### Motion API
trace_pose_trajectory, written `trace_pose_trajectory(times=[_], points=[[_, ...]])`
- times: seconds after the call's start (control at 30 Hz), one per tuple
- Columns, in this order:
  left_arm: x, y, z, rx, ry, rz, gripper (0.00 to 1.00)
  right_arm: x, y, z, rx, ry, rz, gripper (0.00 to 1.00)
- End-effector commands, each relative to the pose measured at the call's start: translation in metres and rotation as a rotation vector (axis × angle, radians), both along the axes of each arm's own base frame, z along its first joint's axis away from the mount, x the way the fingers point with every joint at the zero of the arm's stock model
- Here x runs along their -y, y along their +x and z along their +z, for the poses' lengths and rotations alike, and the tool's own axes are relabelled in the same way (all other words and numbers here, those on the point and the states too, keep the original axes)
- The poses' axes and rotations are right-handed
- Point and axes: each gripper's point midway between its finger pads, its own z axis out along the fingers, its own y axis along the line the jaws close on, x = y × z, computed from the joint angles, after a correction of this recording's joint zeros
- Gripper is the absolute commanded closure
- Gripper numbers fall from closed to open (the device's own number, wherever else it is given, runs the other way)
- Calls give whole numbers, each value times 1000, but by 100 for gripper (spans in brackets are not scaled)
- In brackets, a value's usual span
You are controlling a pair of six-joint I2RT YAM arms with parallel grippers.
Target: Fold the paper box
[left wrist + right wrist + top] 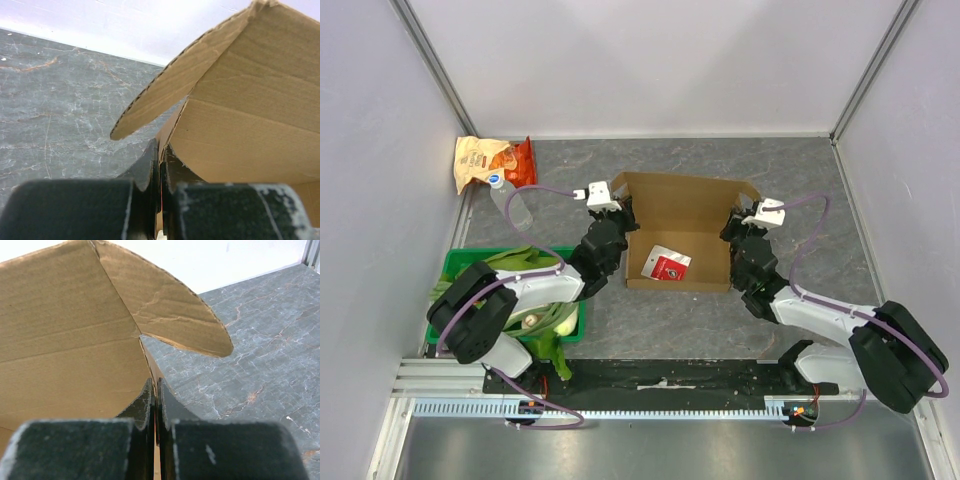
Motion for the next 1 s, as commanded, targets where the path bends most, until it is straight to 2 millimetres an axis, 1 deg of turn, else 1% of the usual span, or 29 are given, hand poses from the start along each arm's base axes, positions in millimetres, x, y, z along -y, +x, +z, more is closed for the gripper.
trace_pose_trajectory(times=[0.0, 0.1, 0.17, 0.2, 0.27, 0.3, 0.47, 0.57, 0.6, 0.63, 0.67, 0.73, 0.77, 0.83, 0.87, 0.9, 0.93, 0.97], points=[[-2, -4, -13, -22, -85, 38, 98, 5, -7, 9, 62, 66, -23, 100], [-1, -6, -19, -46, -125, 36, 98, 2, -11, 4, 60, 44, 0, 100], [2, -9, -19, -35, -126, 15, 98, 2, -14, 4, 66, 34, 16, 100], [1, -10, -20, -32, -120, 16, 98, 1, -17, 0, 57, 9, 30, 99], [-1, -12, -27, -42, -111, 19, 98, -2, -19, 2, 64, -6, 65, 98], [-2, -13, -27, -42, -119, 19, 98, -2, -20, -2, 50, -24, 75, 97], [0, -17, -38, -63, -125, -3, 98, -7, -25, -7, 39, -67, 125, 96], [-2, -22, -46, -71, -113, -5, 98, -5, -29, -13, 18, -83, 135, 92], [-4, -23, -48, -70, -107, -5, 98, -4, -31, -18, 8, -92, 139, 89], [-7, -25, -50, -61, -92, -6, 98, -2, -33, -17, 9, -90, 136, 86], [-7, -27, -51, -58, -80, -18, 98, 1, -35, -23, -9, -97, 132, 85], [-9, -30, -55, -46, -52, -30, 98, 4, -39, -23, -8, -87, 125, 79], [-9, -31, -58, -46, -43, -36, 98, 5, -41, -29, -25, -85, 126, 76], [-12, -34, -63, -44, -26, -39, 98, 5, -42, -28, -37, -72, 129, 66], [-12, -34, -63, -35, -29, -43, 98, 5, -43, -35, -91, -91, 131, 60], [-13, -35, -64, -35, -26, -41, 98, 2, -44, -38, -116, -67, 140, 47], [-15, -36, -68, -42, -17, -41, 98, 1, -46, -37, -138, -45, 142, 42], [-14, -36, -66, -34, -17, -41, 98, 3, -52, -49, -249, -80, 143, 39]])
